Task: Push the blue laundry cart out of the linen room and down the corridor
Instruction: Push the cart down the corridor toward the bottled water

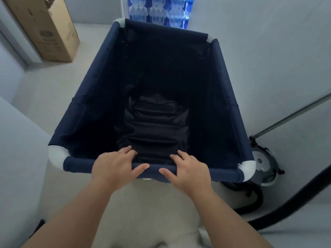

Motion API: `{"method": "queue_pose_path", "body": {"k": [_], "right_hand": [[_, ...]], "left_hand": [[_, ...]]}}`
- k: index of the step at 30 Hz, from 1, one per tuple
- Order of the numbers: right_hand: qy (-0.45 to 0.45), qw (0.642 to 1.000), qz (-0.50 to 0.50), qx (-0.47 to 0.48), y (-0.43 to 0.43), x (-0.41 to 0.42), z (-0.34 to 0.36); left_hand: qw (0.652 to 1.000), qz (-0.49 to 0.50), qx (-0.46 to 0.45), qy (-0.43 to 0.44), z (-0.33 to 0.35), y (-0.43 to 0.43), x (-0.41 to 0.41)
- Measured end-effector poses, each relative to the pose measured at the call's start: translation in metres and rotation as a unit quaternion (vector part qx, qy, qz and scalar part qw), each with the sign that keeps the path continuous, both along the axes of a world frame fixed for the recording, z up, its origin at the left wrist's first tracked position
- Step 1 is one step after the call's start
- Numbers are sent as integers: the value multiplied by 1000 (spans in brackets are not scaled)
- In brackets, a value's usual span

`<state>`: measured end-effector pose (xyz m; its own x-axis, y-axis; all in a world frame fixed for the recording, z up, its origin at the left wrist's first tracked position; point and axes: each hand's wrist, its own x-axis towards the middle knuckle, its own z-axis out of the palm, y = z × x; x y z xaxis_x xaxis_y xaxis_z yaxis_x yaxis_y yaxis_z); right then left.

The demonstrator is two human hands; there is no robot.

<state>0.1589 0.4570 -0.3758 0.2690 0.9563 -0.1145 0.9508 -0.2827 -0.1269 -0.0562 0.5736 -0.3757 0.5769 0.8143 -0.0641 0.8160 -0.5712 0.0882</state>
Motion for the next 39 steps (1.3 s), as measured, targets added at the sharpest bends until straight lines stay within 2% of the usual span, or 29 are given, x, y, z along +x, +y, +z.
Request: {"method": "queue_pose_path", "body": {"k": [19, 39], "right_hand": [[-20, 998, -59, 1, 205, 99, 4], [-5, 997, -78, -2, 357, 197, 3]], "left_hand": [[997, -71, -11, -12, -5, 226, 113], [992, -97, 63, -49, -5, 389, 217]]}}
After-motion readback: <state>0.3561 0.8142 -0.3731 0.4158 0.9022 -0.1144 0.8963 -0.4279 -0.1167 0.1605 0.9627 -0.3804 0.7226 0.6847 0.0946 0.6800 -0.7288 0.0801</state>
